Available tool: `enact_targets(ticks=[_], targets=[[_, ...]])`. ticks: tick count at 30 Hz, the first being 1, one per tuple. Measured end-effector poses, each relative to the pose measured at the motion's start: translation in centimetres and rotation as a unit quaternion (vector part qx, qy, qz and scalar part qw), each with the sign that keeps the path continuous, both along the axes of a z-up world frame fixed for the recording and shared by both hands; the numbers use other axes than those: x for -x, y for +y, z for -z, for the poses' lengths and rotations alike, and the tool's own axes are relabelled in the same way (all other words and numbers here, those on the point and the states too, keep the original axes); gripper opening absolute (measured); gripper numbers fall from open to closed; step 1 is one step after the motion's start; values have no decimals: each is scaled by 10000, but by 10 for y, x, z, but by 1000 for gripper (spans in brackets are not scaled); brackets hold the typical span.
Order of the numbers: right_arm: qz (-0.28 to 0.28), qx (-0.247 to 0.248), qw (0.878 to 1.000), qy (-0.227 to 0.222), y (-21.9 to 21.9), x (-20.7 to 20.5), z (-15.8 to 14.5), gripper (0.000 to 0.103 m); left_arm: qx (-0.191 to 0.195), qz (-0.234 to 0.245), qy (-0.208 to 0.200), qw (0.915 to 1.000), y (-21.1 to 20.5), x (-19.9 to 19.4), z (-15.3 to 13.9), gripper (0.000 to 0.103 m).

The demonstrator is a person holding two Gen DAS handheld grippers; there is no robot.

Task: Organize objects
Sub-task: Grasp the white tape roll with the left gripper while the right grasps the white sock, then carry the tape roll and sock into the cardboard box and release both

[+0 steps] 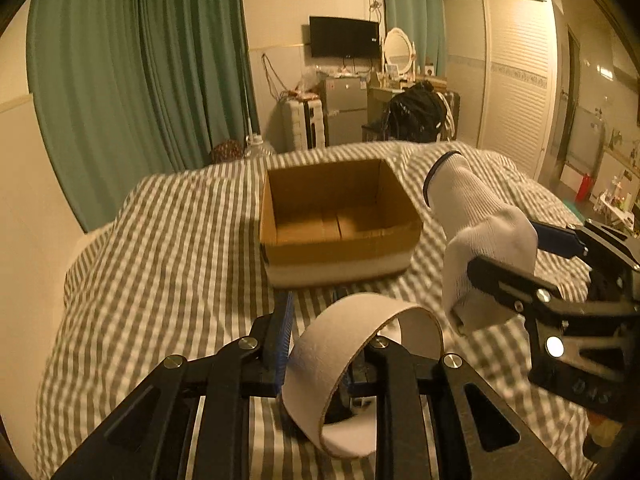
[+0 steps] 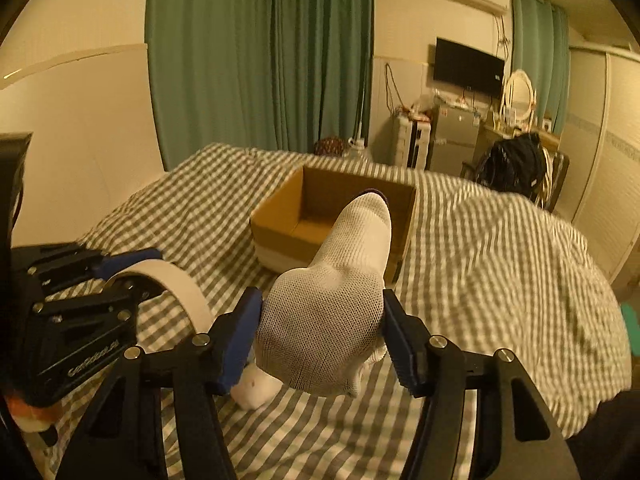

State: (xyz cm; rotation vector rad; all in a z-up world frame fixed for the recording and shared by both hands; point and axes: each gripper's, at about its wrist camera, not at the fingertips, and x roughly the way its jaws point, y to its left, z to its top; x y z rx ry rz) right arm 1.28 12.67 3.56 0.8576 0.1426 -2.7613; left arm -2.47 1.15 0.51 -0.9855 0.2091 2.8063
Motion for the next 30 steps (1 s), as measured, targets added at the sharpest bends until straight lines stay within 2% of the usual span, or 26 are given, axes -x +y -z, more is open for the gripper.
enact_targets(ticks=[7,17,24,30], targets=[[-55,33,9995,308,8,27,-34,59,14,-36,140,9999,12,45,-23,21],[-29,21,9981,616,15,96,-71,59,154,-137,327,9993,30,130,-46,21],[-32,27,9981,616,13,155,-74,59,347,-200,262,9989,33,180,-35,21],[-36,32,9991,428,10,200,-58,59,441,-263,-2,9987,32,221,-5,21]])
